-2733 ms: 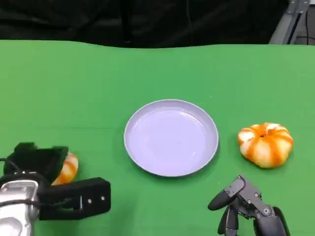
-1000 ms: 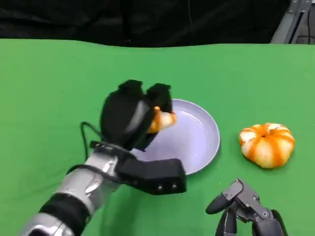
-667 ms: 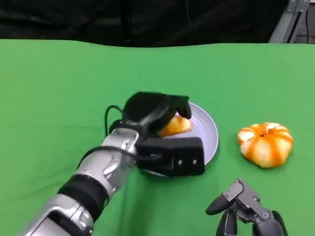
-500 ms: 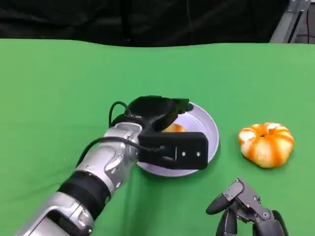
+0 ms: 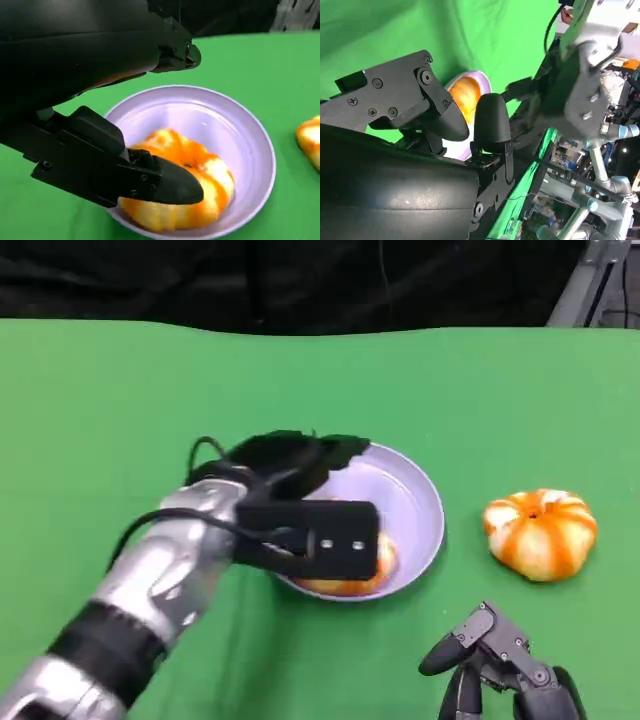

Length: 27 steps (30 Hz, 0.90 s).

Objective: Grasp the bread from the table and place it into the plate.

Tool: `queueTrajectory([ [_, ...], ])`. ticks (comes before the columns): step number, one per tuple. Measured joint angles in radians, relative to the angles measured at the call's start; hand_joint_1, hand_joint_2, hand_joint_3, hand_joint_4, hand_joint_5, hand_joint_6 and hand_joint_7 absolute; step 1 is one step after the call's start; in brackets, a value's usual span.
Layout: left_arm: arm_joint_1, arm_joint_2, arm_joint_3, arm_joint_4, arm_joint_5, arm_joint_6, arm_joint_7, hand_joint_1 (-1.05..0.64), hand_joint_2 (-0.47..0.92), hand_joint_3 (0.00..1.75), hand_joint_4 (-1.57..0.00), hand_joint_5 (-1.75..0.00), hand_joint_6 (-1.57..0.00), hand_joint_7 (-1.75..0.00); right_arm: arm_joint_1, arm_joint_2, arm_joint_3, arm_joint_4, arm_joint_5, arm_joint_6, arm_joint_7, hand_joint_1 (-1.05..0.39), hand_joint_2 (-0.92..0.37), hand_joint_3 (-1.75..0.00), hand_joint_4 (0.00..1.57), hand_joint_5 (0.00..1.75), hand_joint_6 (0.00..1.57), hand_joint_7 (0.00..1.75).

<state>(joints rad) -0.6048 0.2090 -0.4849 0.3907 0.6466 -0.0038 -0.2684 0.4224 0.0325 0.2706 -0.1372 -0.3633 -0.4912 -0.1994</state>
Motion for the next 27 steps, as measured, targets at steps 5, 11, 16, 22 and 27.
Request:
queueTrajectory([
  [5, 0.132, 0.06, 0.086, -0.194, -0.103, 0.0, -0.051, -0.76, 0.92, 0.24, 0.0, -0.52, -0.22, -0.08, 0.002, -0.002, -0.001, 0.0, 0.0, 0.0, -0.001, -0.11, -0.73, -1.39, 0.77, 1.75, 0.38, 1.75],
  [11, 0.344, 0.046, 0.261, -0.365, -0.358, -0.069, -0.038, -0.41, 0.92, 0.13, -0.28, -1.08, -0.55, -0.27, 0.006, -0.003, -0.001, -0.004, -0.001, 0.004, 0.0, -0.1, -0.73, -1.39, 0.77, 1.75, 0.38, 1.75],
  [16, 0.515, -0.014, 0.36, -0.404, -0.444, -0.232, 0.094, -0.33, 0.92, 0.19, -0.54, -1.11, -0.69, -0.5, 0.005, -0.002, 0.003, -0.006, 0.0, 0.007, 0.002, -0.1, -0.74, -1.39, 0.76, 1.75, 0.38, 1.75],
  [22, 0.658, -0.058, 0.431, -0.405, -0.498, -0.424, 0.182, -0.28, 0.88, 0.32, -0.66, -1.32, -0.66, -0.97, 0.007, -0.001, 0.008, -0.004, 0.005, 0.008, 0.002, -0.1, -0.74, -1.38, 0.76, 1.75, 0.37, 1.75],
  [27, 0.758, -0.081, 0.477, -0.411, -0.551, -0.535, 0.205, -0.18, 0.46, 1.12, -0.78, -1.46, -0.72, -1.21, 0.006, -0.002, 0.009, -0.003, 0.019, 0.004, 0.005, -0.11, -0.76, -1.37, 0.74, 1.75, 0.36, 1.75],
])
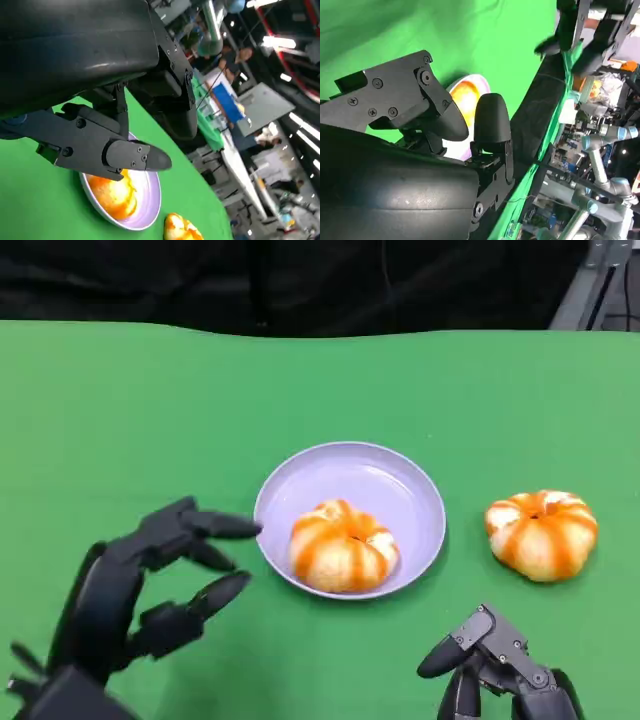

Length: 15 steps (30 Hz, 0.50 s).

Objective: Grasp the bread from the table and place it into the plate.

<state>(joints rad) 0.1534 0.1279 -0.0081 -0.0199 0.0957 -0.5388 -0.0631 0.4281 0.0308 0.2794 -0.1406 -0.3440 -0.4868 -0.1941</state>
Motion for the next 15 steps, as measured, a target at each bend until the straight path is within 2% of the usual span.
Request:
queueTrajectory([
  [3, 0.051, -0.021, 0.011, -0.006, -0.02, -0.018, 0.007, -0.06, 0.31, 1.47, -0.83, -1.56, -0.79, -1.37, 0.003, -0.001, -0.001, -0.001, 0.002, 0.0, 0.001, -0.11, -0.75, -1.36, 0.75, 1.75, 0.36, 1.75],
  [5, 0.074, -0.035, 0.011, -0.013, -0.035, -0.024, 0.008, -0.02, 0.28, 1.56, -0.85, -1.59, -0.8, -1.43, 0.005, -0.004, -0.004, -0.003, 0.0, 0.0, 0.0, -0.1, -0.75, -1.36, 0.75, 1.75, 0.36, 1.75],
  [7, 0.085, -0.042, 0.011, -0.023, -0.037, -0.025, 0.008, 0.01, 0.24, 1.66, -0.92, -1.71, -0.86, -1.58, 0.006, -0.009, -0.008, -0.004, -0.008, 0.0, -0.001, -0.11, -0.75, -1.32, 0.75, 1.75, 0.37, 1.75],
  [9, 0.097, -0.048, 0.011, -0.036, -0.034, -0.024, 0.009, 0.0, 0.25, 1.67, -0.96, -1.74, -0.87, -1.64, 0.008, -0.013, -0.016, -0.006, -0.026, 0.0, -0.004, -0.11, -0.75, -1.3, 0.75, 1.75, 0.37, 1.75],
  [11, 0.114, -0.054, 0.008, -0.042, -0.033, -0.024, 0.009, -0.04, 0.29, 1.58, -0.98, -1.74, -0.86, -1.67, 0.014, -0.018, -0.027, -0.006, -0.033, 0.0, -0.005, -0.11, -0.75, -1.29, 0.74, 1.75, 0.37, 1.75],
  [15, 0.146, -0.066, 0.0, -0.042, -0.032, -0.028, 0.009, -0.05, 0.27, 1.63, -0.95, -1.75, -0.83, -1.68, 0.032, -0.03, -0.035, -0.007, -0.034, -0.02, -0.01, -0.11, -0.76, -1.29, 0.7, 1.75, 0.36, 1.75],
])
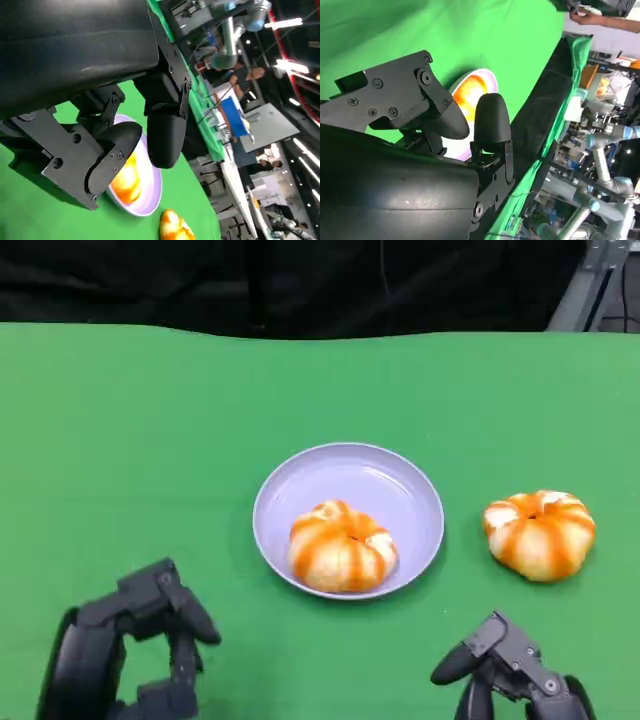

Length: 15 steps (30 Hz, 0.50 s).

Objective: Grasp the bread from the table and place it into the plate.

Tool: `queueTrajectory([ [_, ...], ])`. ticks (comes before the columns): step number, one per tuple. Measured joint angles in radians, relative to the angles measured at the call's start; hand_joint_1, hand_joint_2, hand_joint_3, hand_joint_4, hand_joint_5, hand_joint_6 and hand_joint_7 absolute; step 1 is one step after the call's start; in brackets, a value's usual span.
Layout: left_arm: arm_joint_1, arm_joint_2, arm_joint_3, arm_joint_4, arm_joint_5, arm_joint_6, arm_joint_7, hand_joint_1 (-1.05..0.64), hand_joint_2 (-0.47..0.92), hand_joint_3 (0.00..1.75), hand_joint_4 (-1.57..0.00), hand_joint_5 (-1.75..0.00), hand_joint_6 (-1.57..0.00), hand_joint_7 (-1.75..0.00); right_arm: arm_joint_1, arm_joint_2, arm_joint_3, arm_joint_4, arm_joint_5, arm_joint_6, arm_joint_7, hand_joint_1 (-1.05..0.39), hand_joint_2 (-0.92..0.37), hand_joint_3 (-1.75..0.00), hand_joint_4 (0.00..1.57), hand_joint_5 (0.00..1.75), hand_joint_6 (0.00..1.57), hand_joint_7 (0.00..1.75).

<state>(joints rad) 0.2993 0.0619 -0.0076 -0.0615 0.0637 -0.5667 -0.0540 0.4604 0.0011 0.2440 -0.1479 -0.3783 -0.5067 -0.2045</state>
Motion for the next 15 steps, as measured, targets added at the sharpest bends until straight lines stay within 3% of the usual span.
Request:
queueTrajectory([
  [15, 0.0, -0.007, -0.011, -0.004, -0.015, 0.001, -0.003, -0.06, 0.22, 1.68, -0.92, -1.75, -0.85, -1.64, 0.005, 0.005, 0.003, 0.003, -0.002, -0.032, -0.003, -0.11, -0.74, -1.32, 0.71, 1.75, 0.37, 1.75],
])
